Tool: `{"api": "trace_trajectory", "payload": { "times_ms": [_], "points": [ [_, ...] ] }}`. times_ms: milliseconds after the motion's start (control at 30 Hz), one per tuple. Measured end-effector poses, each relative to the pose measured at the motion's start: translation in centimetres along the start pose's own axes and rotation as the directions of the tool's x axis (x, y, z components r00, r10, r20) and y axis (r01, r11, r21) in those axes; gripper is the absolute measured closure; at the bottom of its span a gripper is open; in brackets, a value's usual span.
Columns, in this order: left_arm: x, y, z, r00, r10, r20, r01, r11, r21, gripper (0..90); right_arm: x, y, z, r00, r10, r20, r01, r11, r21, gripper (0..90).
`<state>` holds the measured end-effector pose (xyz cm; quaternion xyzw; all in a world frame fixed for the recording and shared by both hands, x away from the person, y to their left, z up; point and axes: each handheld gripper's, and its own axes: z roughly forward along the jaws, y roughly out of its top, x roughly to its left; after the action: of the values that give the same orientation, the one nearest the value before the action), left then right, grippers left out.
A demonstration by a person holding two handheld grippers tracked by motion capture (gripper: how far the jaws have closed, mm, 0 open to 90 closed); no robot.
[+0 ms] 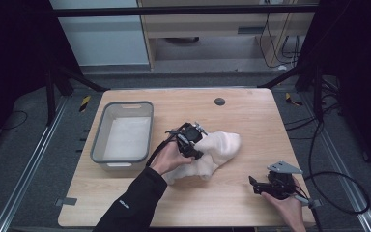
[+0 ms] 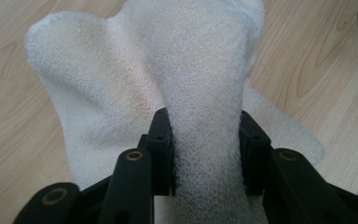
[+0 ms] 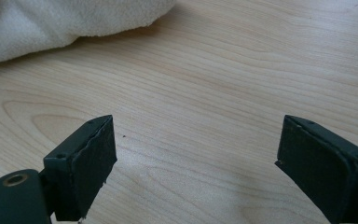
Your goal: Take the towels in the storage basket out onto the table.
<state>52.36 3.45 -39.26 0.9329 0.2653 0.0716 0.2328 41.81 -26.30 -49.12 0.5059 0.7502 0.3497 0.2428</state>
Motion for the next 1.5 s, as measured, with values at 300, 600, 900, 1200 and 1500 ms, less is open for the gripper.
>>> {"api": "trace_trajectory", "payload": {
  "times_ms": [300, 600, 900, 1200, 1500],
  "points": [
    [0.1, -0.4, 0.0, 0.9999, 0.008, 0.011, -0.007, 0.9996, -0.028, 53.3, 0.0, 0.0, 0.0, 1.0000, -0.003, 0.004, 0.003, 1.000, 0.003, 11.2],
    [0.2, -1.0, -1.5, 0.9997, 0.025, -0.006, -0.025, 0.9938, -0.108, 39.0, 0.0, 0.0, 0.1, 1.0000, -0.006, 0.005, 0.006, 1.000, 0.003, 11.1],
    [0.5, -2.5, -3.3, 1.0000, -0.003, -0.009, 0.001, 0.9766, -0.215, 30.6, 0.0, 0.0, 0.1, 0.9999, -0.007, 0.007, 0.007, 1.000, 0.003, 11.0],
    [0.7, -4.8, -5.0, 0.9979, -0.058, -0.029, 0.046, 0.9438, -0.327, 27.3, 0.0, 0.0, 0.0, 0.9999, -0.006, 0.010, 0.006, 1.000, 0.003, 10.8],
    [1.3, -8.6, -6.7, 0.9887, -0.143, -0.046, 0.109, 0.8939, -0.435, 27.3, 0.0, -0.1, 0.0, 0.9999, -0.008, 0.013, 0.008, 1.000, 0.005, 10.4]
  ]
}}
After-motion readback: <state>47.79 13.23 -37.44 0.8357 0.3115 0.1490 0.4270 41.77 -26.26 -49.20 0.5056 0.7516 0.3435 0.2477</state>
